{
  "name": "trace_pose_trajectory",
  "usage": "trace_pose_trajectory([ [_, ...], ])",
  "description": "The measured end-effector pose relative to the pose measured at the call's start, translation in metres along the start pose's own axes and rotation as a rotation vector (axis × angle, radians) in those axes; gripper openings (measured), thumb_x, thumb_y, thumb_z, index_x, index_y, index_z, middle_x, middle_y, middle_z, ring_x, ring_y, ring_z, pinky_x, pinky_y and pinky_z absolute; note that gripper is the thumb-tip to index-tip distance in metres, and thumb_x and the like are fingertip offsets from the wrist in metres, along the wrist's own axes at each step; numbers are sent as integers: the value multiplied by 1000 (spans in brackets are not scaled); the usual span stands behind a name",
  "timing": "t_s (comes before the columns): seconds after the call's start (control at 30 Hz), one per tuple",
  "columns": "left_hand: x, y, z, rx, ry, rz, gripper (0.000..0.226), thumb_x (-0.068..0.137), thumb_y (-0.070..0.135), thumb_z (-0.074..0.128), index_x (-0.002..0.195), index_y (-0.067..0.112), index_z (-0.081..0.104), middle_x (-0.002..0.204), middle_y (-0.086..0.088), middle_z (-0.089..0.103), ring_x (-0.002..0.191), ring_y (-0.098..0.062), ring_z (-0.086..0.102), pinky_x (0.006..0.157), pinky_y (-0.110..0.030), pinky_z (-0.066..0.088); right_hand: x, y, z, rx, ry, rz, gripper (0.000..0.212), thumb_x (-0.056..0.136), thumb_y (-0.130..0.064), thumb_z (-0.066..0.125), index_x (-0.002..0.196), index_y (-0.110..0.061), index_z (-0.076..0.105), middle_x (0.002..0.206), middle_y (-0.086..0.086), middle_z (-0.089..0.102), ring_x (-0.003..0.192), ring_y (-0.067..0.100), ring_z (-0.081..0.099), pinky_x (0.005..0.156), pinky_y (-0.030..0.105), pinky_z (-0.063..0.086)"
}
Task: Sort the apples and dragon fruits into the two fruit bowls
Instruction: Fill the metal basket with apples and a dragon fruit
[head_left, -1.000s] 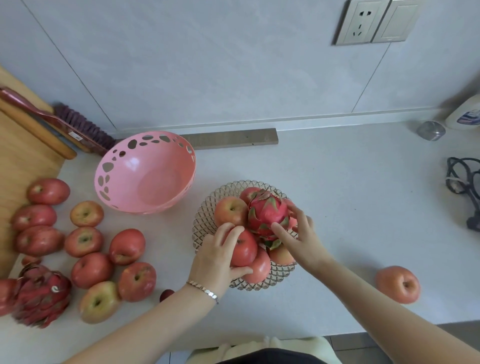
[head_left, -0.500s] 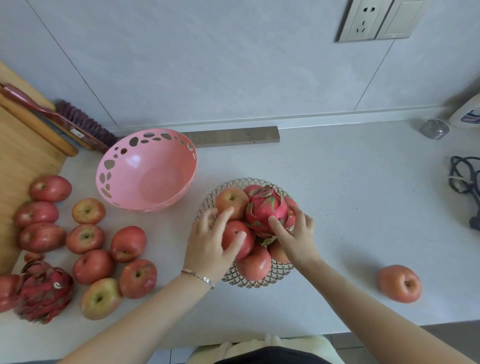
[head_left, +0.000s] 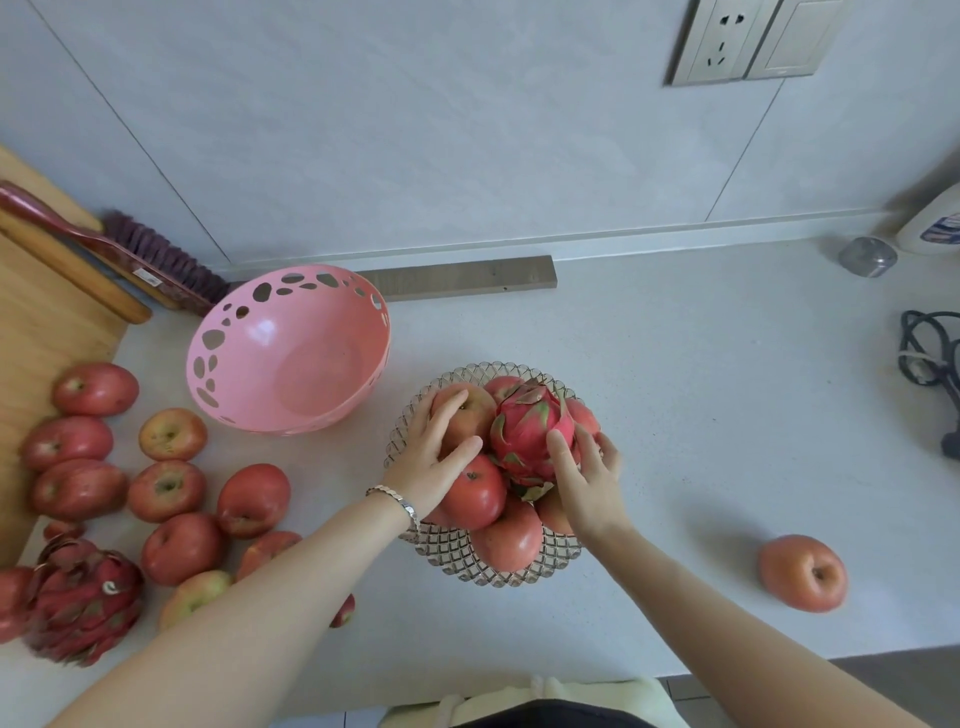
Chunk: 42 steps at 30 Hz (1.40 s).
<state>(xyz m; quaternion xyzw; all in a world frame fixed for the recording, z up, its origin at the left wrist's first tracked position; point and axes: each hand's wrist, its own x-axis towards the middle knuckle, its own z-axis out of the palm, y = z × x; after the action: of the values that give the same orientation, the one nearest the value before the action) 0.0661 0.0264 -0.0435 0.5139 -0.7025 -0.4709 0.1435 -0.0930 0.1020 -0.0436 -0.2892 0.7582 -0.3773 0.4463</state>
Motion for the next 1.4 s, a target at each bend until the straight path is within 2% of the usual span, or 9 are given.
trace_pose_trajectory([
  [0.2,-5,-12,-7,83,249,-42,66,86,55,27,146,30,13,158,-3,5,145,-14,2,116,-35,7,12,11,-20,33,51,163,81,75,-70,40,144,-32,21,152,12,18,138,33,23,112,53,23],
  [0.3,-10,-23,-3,-92,418,-569,73,89,56,32,146,17,11,155,-15,14,142,-30,17,114,-47,18,24,25,-24,187,-27,458,78,80,-72,35,144,-30,19,151,12,25,131,40,34,96,57,37],
  [0.43,0,-25,-11,-979,169,-1190,83,73,70,46,131,12,41,135,-21,46,121,-44,45,97,-65,35,44,22,-6,347,-97,583,84,70,-78,38,135,-25,34,141,12,40,117,39,47,88,61,43],
  [0.57,8,-20,-11,-1019,172,-1148,63,76,65,48,106,9,44,107,-17,52,117,-41,46,99,-59,33,56,15,-5,419,-38,607,75,77,-72,38,135,-25,37,140,11,42,117,38,46,84,59,38],
  [0.7,15,8,-8,-1012,212,-1002,43,87,55,42,92,12,44,76,-9,47,70,-29,48,79,-46,38,67,16,-6,433,-47,605,81,68,-75,43,132,-26,42,135,7,47,112,36,49,82,55,41],
  [0.9,57,2,-13,-984,409,-849,48,68,49,56,96,10,58,88,-13,61,74,-25,56,66,-33,43,110,-15,1,455,-76,542,80,65,-73,44,131,-26,44,134,7,48,112,34,49,64,47,45],
  [1.03,86,1,-17,-946,488,-772,46,76,35,54,110,4,57,82,-9,52,64,-21,46,54,-24,34,141,-35,10,471,-63,467,75,72,-69,45,132,-24,40,135,9,44,114,33,46,73,51,46],
  [1.2,117,8,-26,-908,479,-756,45,85,28,50,124,5,48,126,-17,53,117,-32,51,82,-33,38,171,-54,15,496,-63,383,69,78,-62,50,133,-22,39,131,8,45,113,28,47,77,48,47],
  [1.4,118,17,-39,-732,407,-723,21,92,25,40,109,17,46,86,-7,51,81,-23,50,69,-31,42,175,-56,6,360,-124,257,52,88,-35,52,131,-9,43,122,9,50,107,22,48,80,39,49],
])
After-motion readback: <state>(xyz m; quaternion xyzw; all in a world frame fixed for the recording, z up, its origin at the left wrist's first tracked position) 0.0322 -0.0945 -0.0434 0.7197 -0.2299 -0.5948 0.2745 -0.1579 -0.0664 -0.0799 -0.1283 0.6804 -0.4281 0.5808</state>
